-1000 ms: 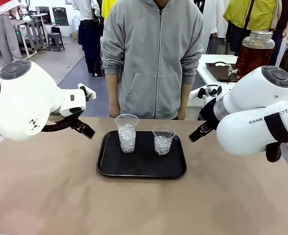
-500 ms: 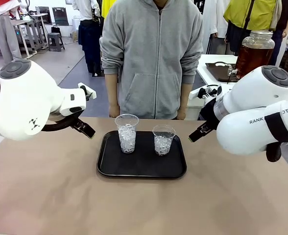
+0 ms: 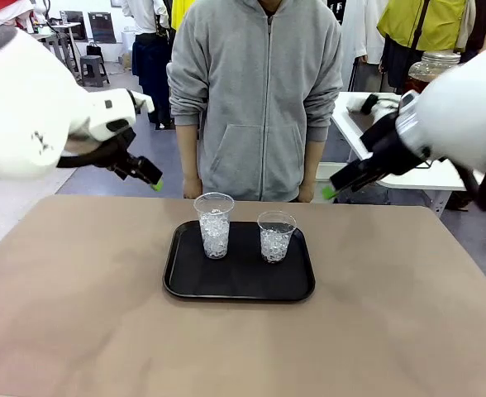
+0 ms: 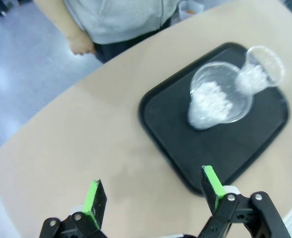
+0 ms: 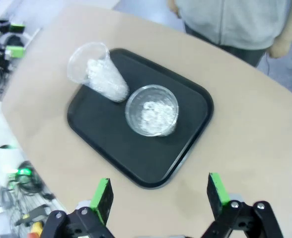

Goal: Pour the drink into the iced cup.
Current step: Pick up the iced cup indicated by the human and present it to them.

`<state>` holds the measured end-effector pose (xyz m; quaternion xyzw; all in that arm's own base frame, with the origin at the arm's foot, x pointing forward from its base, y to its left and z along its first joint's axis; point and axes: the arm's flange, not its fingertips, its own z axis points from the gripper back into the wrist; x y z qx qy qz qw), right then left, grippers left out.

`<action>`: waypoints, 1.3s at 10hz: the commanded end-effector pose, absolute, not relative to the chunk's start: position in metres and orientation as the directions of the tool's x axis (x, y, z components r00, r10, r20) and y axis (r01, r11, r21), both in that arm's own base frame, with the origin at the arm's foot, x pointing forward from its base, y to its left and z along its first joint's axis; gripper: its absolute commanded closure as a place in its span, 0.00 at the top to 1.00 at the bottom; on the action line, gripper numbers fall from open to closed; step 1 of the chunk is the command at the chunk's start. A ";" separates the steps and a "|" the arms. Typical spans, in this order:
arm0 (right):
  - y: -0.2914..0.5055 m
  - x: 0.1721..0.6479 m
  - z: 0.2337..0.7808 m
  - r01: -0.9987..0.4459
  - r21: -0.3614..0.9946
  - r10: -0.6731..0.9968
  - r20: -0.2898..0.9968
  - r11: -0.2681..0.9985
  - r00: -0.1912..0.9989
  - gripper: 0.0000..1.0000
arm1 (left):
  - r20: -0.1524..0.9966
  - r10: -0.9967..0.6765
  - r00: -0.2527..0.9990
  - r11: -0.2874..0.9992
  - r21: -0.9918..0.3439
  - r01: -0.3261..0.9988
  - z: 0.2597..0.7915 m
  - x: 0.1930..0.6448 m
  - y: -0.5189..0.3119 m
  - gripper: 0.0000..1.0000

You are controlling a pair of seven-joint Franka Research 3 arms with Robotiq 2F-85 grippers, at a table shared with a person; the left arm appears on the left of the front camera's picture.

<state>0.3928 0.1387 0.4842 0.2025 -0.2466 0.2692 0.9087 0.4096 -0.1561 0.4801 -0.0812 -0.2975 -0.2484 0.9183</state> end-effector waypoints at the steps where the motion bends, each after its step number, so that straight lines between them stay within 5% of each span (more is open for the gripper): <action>1: 0.112 0.411 0.490 -0.576 0.381 0.333 0.538 0.723 0.775 1.00 | 0.578 -0.336 0.744 0.833 -0.185 0.521 0.491 0.421 -0.134 1.00; 5: 0.075 0.450 0.472 -0.472 0.670 0.209 0.437 0.573 0.875 1.00 | 0.580 -0.226 0.783 0.760 -0.398 0.514 0.488 0.430 -0.117 1.00; 8: 0.070 0.462 0.465 -0.443 0.701 0.192 0.410 0.560 0.892 1.00 | 0.553 -0.177 0.814 0.711 -0.500 0.494 0.478 0.443 -0.107 1.00; 13: 0.065 0.454 0.458 -0.415 0.706 0.179 0.387 0.574 0.905 1.00 | 0.557 -0.175 0.812 0.736 -0.474 0.484 0.482 0.430 -0.111 1.00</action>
